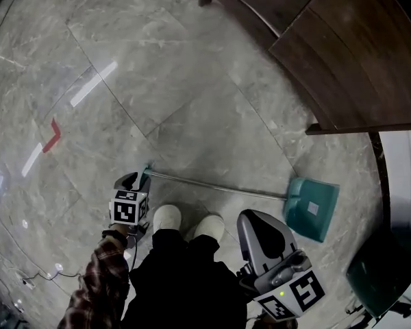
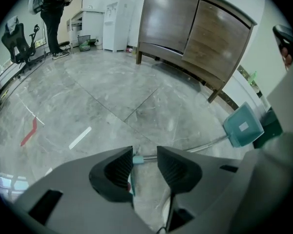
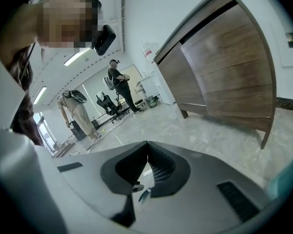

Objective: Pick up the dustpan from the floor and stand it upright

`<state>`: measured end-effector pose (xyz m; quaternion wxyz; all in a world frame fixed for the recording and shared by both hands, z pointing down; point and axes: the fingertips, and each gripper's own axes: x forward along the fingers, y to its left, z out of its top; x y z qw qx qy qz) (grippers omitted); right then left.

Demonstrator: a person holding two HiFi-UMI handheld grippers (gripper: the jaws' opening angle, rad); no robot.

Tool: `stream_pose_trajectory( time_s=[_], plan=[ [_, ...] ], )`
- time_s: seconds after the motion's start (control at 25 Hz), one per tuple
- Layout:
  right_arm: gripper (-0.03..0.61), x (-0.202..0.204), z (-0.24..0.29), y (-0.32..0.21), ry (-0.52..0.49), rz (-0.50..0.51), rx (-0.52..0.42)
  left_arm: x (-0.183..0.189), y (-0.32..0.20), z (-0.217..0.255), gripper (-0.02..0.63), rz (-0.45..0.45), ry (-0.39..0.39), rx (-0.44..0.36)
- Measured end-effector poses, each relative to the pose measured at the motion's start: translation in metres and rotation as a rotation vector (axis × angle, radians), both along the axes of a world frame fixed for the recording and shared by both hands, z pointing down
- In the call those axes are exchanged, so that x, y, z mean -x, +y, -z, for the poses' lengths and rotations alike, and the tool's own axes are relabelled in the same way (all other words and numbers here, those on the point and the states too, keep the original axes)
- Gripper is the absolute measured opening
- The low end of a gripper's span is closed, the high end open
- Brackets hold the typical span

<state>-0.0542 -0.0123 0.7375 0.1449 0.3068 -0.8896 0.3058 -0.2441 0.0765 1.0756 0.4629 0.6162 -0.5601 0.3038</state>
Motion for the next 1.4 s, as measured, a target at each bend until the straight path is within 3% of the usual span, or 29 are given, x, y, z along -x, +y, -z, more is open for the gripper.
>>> stream_pose_trajectory(
  time_s=[0.28, 0.48, 0.64, 0.84, 0.88, 1.16, 1.4],
  plan=[
    [0.012, -0.002, -0.053, -0.005, -0.034, 0.002, 0.038, 0.011, 0.012, -0.069, 0.14, 0.021, -0.011, 0.055],
    [0.012, 0.002, -0.062, -0.004, -0.075, -0.006, 0.074, 0.017, 0.027, -0.098, 0.14, 0.005, -0.005, 0.114],
    [0.012, 0.003, -0.065, -0.009, -0.116, -0.023, 0.082, 0.017, 0.036, -0.117, 0.14, 0.044, 0.03, 0.185],
    [0.012, -0.005, -0.068, -0.012, -0.106, -0.053, 0.077, 0.02, 0.039, -0.12, 0.115, 0.087, 0.072, 0.19],
    [0.012, -0.006, -0.068, -0.012, -0.106, -0.059, 0.079, 0.019, 0.039, -0.12, 0.078, 0.094, 0.079, 0.201],
    [0.012, -0.009, -0.06, -0.011, -0.096, -0.094, 0.083, 0.018, 0.037, -0.108, 0.075, 0.093, 0.073, 0.217],
    [0.012, -0.003, -0.021, -0.008, -0.101, -0.118, 0.097, 0.025, 0.03, -0.062, 0.075, 0.12, 0.084, 0.201]
  ],
)
